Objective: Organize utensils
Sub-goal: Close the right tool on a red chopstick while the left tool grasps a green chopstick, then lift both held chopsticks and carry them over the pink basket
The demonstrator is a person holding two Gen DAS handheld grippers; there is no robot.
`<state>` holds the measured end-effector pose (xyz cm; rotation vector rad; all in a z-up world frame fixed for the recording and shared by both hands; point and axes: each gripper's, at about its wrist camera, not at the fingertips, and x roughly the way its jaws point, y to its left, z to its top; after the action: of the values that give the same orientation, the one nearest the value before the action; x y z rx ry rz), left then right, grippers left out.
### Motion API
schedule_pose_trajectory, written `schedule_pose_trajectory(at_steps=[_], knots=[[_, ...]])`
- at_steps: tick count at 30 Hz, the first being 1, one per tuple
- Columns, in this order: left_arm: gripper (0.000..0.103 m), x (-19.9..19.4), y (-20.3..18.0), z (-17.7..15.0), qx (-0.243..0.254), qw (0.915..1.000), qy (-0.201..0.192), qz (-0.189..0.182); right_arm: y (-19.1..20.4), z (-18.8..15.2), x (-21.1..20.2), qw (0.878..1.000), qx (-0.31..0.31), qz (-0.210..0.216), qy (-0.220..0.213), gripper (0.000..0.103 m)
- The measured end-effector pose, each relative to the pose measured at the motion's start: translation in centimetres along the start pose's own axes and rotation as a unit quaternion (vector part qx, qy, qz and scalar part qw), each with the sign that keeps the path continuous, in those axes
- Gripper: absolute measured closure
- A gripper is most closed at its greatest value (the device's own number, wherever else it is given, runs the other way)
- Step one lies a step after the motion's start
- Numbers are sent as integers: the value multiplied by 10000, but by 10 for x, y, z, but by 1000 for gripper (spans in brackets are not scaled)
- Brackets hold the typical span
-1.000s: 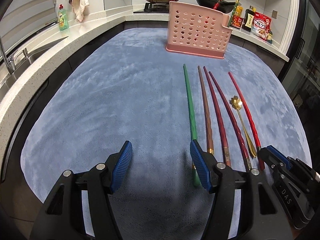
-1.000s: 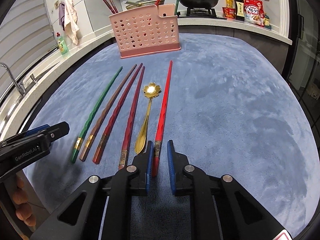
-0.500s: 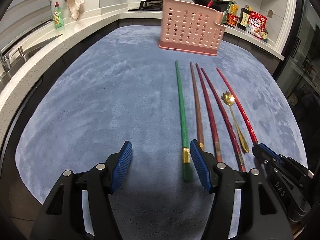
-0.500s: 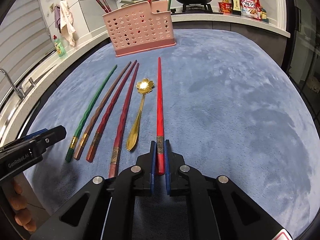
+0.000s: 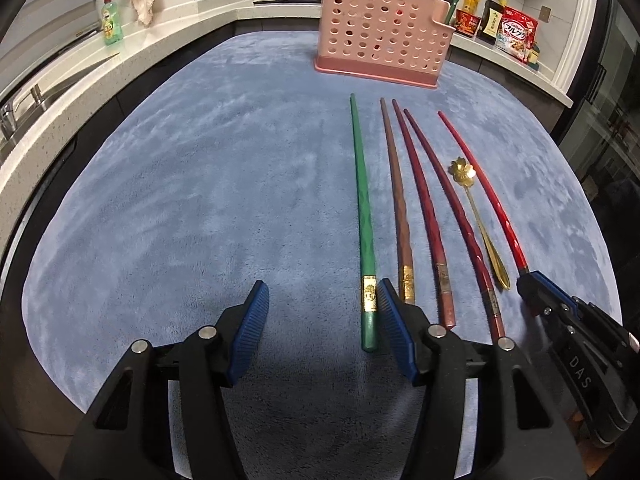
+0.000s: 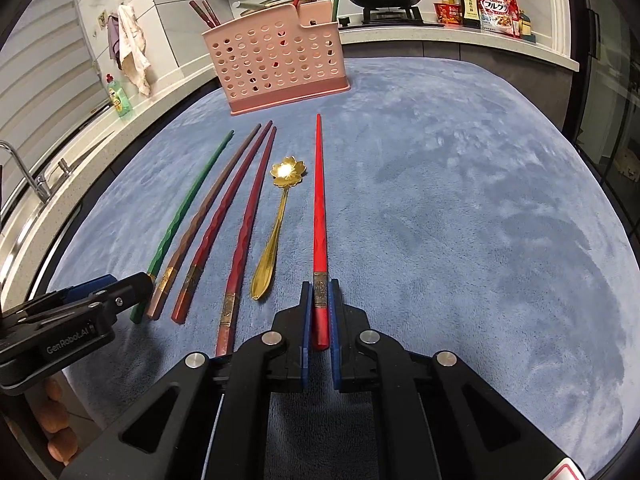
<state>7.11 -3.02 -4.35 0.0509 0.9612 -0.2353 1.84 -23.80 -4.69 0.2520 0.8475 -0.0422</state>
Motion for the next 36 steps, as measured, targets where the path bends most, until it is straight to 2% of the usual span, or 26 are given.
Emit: schedule_pose_trajectory(at_steps=[5, 10, 12, 18, 22, 30, 36], knots=[[68, 1, 1, 0, 14, 10000, 33, 41, 0, 0, 0, 10000, -2, 1, -1, 96], [80, 2, 7, 2, -66, 9999, 85, -21, 0, 0, 0, 10000, -1, 1, 5, 96], [90, 2, 8, 3, -91, 9999, 107, -55, -1, 0, 0, 10000, 16, 16, 7, 96], [93, 1, 13, 8, -172, 9994, 187, -220, -1, 3, -7, 10000, 54, 25, -19, 96], [95, -5, 18, 15, -279, 9988, 170, -358, -2, 13, -21, 9998, 46, 12, -194, 96], [95, -38, 23, 40, -293, 9983, -192, -472, -1, 52, -59, 9972, 30, 28, -750, 96], [95, -72, 29, 71, -258, 9963, -650, -492, 1, 89, -86, 9921, -39, 48, -1251, 96]])
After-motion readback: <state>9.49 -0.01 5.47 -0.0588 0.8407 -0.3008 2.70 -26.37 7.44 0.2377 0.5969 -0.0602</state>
